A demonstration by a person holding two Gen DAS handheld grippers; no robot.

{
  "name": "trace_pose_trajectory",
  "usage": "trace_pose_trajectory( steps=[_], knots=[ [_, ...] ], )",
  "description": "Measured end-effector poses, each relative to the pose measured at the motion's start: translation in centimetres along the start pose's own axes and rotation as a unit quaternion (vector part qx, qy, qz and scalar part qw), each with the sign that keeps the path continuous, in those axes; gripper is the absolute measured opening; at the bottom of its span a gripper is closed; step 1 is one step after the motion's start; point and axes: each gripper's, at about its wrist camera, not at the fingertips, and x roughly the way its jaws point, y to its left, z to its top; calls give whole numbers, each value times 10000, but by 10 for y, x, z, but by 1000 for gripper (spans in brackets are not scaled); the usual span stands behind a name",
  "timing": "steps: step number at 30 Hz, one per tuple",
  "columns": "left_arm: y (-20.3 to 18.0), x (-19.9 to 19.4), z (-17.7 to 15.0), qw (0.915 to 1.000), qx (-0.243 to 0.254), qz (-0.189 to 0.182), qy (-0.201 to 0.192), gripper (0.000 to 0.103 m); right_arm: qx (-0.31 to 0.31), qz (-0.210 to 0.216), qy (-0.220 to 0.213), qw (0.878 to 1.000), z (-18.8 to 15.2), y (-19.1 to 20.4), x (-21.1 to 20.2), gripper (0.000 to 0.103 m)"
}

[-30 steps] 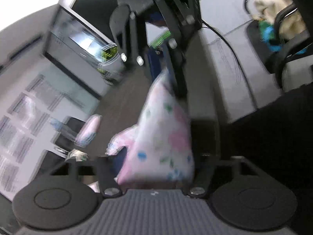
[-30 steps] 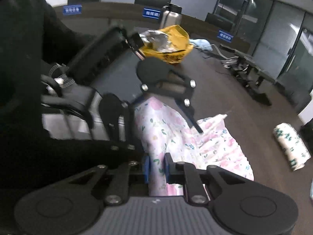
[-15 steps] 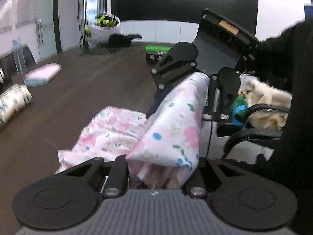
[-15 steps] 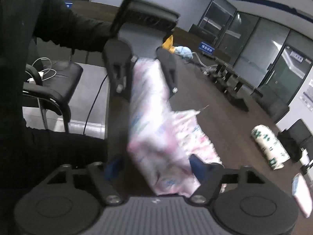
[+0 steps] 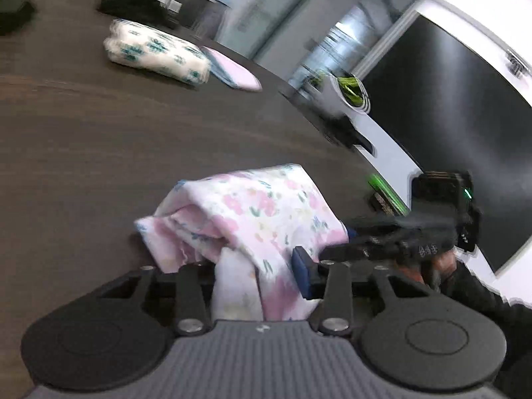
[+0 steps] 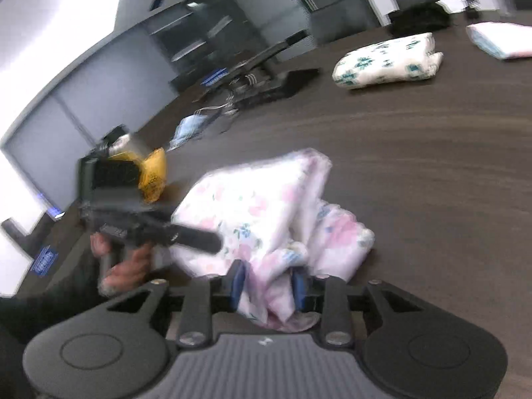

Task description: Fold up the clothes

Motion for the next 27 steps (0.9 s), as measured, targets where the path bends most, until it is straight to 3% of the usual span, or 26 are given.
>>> trace_pose_trajectory(
  steps=[2, 3, 4, 6, 9, 11, 14, 15, 16, 19, 20, 23, 25, 27],
  knots=[
    [-8, -9, -2, 9988, 55, 406, -256, 53, 124, -285, -143, 9994, -1, 2, 1, 40],
    [-14, -15, -2, 9971, 172, 630, -378, 63, 188, -457, -227, 9985, -2, 3, -3, 43],
    [-20, -20, -2, 9948, 267, 847, -500, 83, 195, -606, -313, 9975, -3, 7, -8, 46],
    [-22, -31, 0, 9900, 174, 1193, -727, 98, 111, -960, -506, 9940, -6, 17, -15, 52],
    [-12, -27, 5, 9912, -132, 1143, -648, 98, 40, -1142, -704, 9910, -10, 27, -18, 74],
    [-4, -12, 13, 9895, -411, 1265, -561, 95, -5, -1099, -712, 9914, -9, 31, -12, 74],
    [-1, -3, 17, 9916, -378, 1107, -554, 94, 18, -1154, -711, 9908, -8, 33, -3, 74],
    [1, 1, 18, 9925, -380, 1034, -533, 90, 39, -1181, -707, 9905, -6, 33, 1, 74],
    [2, 4, 19, 9932, -382, 970, -510, 77, 101, -1166, -708, 9906, -4, 31, 4, 74],
    [3, 20, 25, 9941, -386, 921, -422, 56, 369, -1027, -716, 9914, 3, 19, 17, 74],
    [2, 25, 27, 9945, -380, 890, -393, 53, 470, -940, -717, 9919, 5, 16, 20, 73],
    [-3, 29, 27, 9935, -305, 1009, -428, 55, 740, -550, -736, 9930, 6, 12, 24, 67],
    [-3, 20, 24, 9923, -288, 1093, -502, 73, 805, -618, -779, 9918, 2, 12, 16, 67],
    [1, 5, 20, 9901, -378, 1190, -634, 76, 768, -770, -908, 9899, -4, 15, 2, 68]
  ],
)
